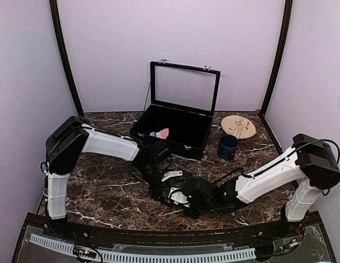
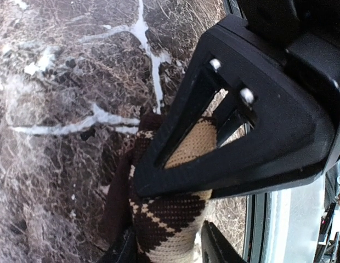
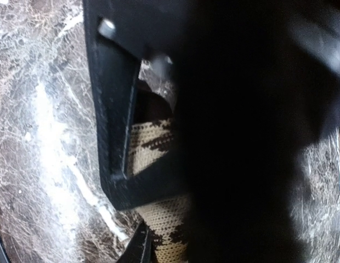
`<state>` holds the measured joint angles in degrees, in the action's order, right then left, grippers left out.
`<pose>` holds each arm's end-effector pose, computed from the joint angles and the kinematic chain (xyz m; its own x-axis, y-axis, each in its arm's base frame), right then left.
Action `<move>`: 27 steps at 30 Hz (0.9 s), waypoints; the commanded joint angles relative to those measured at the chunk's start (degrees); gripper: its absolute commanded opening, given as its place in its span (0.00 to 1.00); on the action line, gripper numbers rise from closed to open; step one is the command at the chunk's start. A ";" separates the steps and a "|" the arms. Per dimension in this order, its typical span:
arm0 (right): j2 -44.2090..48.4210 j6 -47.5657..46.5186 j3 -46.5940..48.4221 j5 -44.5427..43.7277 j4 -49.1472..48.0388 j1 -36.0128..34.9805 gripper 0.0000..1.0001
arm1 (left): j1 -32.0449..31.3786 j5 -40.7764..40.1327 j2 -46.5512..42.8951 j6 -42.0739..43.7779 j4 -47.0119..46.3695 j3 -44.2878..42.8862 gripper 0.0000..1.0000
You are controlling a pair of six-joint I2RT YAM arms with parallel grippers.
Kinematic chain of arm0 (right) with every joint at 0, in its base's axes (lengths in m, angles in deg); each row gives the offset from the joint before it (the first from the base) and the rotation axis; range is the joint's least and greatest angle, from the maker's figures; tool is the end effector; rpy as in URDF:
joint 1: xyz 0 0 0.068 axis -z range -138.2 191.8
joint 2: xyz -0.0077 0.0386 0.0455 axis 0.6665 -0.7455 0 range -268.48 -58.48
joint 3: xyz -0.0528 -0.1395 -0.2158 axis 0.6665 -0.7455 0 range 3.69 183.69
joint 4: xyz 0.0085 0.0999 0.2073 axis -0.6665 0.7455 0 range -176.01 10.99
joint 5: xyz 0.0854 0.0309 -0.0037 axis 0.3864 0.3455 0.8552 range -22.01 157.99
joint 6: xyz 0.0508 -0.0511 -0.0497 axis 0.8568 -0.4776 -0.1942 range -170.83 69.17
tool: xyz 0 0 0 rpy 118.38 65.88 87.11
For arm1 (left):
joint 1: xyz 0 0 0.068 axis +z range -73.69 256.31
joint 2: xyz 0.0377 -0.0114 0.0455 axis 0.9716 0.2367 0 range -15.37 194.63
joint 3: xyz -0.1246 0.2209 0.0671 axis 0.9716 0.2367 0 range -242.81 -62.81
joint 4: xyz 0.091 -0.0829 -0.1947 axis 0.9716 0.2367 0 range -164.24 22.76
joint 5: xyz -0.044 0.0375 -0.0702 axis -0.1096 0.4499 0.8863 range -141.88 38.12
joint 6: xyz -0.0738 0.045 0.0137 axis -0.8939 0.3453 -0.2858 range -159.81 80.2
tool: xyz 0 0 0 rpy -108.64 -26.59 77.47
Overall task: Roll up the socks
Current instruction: Pick up the sock from the center of the board.
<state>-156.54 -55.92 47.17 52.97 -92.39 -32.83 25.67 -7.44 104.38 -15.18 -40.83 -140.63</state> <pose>0.1059 0.3091 0.1156 -0.1184 -0.7535 -0.6467 -0.8995 0.3572 -0.2516 0.1964 -0.3250 0.1115 -0.2809 0.8115 -0.5125 0.8596 -0.0247 -0.5103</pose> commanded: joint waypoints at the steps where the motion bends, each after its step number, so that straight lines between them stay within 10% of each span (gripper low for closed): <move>1: -1.48 1.52 -0.05 0.44 2.70 0.73 0.13 | 1.33 -7.00 -1.44 -2.03 0.43 4.09 0.41; 27: 2.38 3.56 -2.94 -0.48 2.66 0.77 0.09 | 9.00 -8.21 -3.95 -3.88 -1.47 7.15 0.43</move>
<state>-155.47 -53.36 45.93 52.55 -93.09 -32.37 31.92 -7.81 101.38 -18.24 -45.14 -135.52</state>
